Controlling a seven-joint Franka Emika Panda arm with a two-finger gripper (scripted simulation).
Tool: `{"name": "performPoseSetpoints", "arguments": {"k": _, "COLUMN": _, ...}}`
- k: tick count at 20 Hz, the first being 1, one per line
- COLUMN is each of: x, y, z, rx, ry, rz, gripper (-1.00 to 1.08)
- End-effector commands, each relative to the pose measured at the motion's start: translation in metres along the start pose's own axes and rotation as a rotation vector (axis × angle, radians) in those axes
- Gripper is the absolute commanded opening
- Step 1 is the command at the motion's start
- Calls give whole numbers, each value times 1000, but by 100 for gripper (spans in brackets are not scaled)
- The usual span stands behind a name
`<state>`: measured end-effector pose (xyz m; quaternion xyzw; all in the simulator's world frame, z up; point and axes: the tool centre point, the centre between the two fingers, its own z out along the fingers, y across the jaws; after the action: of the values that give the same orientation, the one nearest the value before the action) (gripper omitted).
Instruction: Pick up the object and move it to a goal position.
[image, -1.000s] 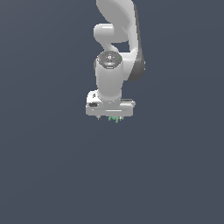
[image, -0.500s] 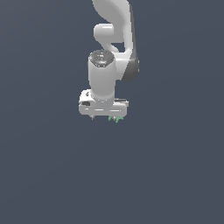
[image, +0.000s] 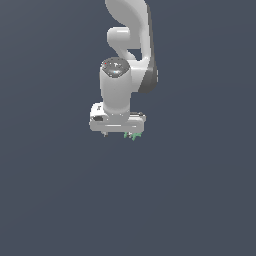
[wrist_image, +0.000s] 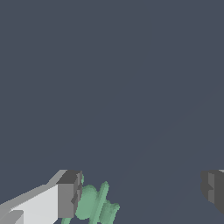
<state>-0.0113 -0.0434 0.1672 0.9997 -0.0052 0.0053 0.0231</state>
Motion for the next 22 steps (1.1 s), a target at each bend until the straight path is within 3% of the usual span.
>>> {"name": "performPoseSetpoints", "arguments": {"k": 1, "x": -2, "y": -1, "z": 3, "rx": 0, "ry": -1, "rz": -25, "gripper": 100}}
{"name": "performPoseSetpoints", "arguments": {"k": 10, "x": -17, "y": -10, "z": 19, "rx": 4, "ry": -3, "rz": -197, "gripper": 100}}
{"name": "performPoseSetpoints", "arguments": {"k": 22, "x": -50, "y": -28, "z": 49, "rx": 14, "ry": -3, "rz": -548, "gripper": 100}}
